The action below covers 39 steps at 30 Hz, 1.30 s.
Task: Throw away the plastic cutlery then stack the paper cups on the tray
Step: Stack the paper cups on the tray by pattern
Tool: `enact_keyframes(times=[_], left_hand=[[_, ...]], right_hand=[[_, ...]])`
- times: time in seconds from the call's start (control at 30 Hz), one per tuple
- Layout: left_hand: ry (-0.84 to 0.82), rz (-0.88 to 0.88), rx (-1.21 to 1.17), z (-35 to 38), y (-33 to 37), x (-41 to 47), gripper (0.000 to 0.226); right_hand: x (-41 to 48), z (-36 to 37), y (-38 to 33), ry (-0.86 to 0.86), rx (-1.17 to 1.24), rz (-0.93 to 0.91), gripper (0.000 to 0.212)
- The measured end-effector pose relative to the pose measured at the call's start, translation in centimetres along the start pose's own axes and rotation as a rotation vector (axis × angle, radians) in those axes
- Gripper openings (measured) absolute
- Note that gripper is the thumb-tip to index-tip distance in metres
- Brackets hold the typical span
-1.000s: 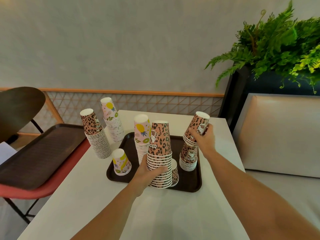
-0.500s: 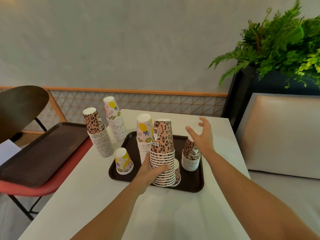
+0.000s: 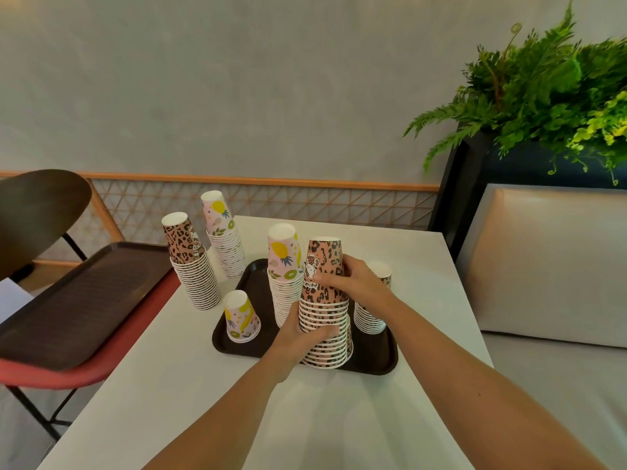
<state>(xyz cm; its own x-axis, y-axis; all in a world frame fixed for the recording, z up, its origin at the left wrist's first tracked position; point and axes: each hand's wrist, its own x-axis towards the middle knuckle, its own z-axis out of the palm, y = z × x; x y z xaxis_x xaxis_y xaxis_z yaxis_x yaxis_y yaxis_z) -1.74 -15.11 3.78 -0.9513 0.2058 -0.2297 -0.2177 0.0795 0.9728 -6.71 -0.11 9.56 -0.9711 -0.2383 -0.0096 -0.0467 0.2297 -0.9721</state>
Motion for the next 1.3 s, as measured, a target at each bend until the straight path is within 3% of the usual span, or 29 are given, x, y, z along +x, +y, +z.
enact_keyframes(times=[0.2,0.47,0.6,0.73,1.03,1.17,1.3], left_hand=[[-0.003,-0.012,0.013,-0.2,-0.1,-0.3,0.087],[-0.013,-0.012,-0.004,-0.2,-0.7,-0.6,0.073],[-0.007,-0.014,-0.015,-0.2,-0.7,-0.6,0.074],[0.006,-0.014,-0.032,-0.4,-0.4,-0.6,0.072],[0.053,-0.018,-0.051,-0.6,0.1,-0.5,0.081],[0.068,-0.018,-0.069,-0.8,0.3,-0.4,0.072],[0.067,-0.018,-0.076,-0.9,0.3,-0.5,0.090]], right_hand=[[0.3,-0.2,-1.2,0.062,0.116,0.003,0.041],[1.2,-2.0,-4.4,0.206,0.233,-0.075,0.041],[1.7,-4.1,-6.0,0.334,0.355,-0.134,0.030],[2.5,-6.4,-5.4,0.505,0.421,-0.168,0.041],[2.1,-6.9,2.6,0.722,0.146,-0.062,0.060],[1.8,-6.3,5.7,0.645,0.055,-0.022,0.074],[2.0,-5.8,6.8,0.603,-0.013,0.048,0.082]])
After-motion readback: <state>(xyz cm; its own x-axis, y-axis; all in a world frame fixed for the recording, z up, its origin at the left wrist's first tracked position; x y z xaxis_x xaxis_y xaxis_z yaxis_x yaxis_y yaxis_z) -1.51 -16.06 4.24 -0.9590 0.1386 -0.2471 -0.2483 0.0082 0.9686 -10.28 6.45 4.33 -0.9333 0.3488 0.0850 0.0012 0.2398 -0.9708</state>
